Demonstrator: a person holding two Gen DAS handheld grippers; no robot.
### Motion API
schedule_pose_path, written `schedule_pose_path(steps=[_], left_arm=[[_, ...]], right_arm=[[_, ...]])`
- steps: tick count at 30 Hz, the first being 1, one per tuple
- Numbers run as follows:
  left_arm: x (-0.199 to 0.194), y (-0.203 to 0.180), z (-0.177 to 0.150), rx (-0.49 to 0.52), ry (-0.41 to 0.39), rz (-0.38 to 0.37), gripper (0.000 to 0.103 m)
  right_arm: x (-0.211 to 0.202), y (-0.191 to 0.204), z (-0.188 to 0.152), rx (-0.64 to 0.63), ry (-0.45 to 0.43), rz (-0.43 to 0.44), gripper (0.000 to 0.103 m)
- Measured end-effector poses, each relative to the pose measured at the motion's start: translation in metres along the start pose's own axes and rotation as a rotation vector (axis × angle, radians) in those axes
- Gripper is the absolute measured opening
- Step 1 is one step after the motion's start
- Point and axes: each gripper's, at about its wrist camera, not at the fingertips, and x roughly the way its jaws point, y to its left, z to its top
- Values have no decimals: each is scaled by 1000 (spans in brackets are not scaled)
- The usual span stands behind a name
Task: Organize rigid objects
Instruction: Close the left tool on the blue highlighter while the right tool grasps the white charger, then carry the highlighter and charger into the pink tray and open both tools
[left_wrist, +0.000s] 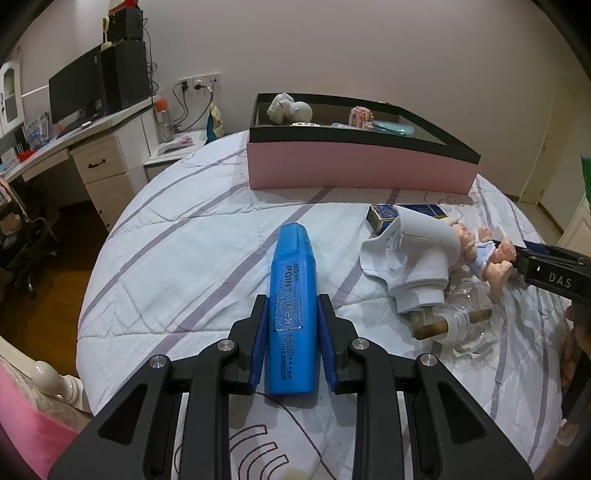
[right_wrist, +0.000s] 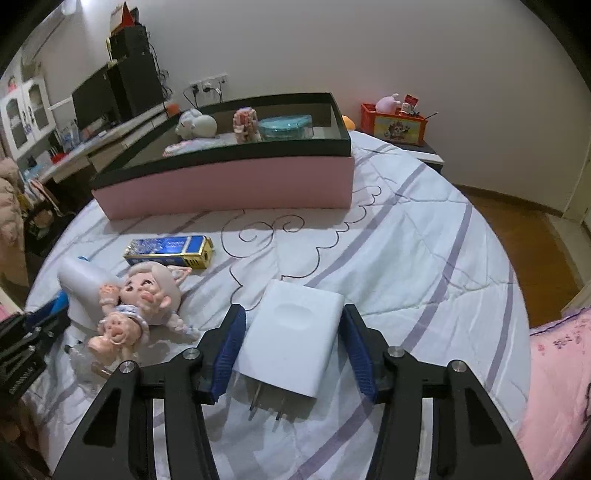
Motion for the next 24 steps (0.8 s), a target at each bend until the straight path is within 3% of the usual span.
schedule_pose_path(steps=[7,16,21,24], left_arm=[[-8,-5,0,30,-14,-18,26],[-20,-11,6,46,-34,-34,25],[-5,-7,2,38,44,-59,25],[-1,-4,0,18,40,-78,26]], right_arm=[[-14,-3,-3,19,-23,87,55],[-31,-1,8,12,-63,127,55],[-28,0,10,14,-59,142,55],[-24,-2,8,21,-52,146,55]])
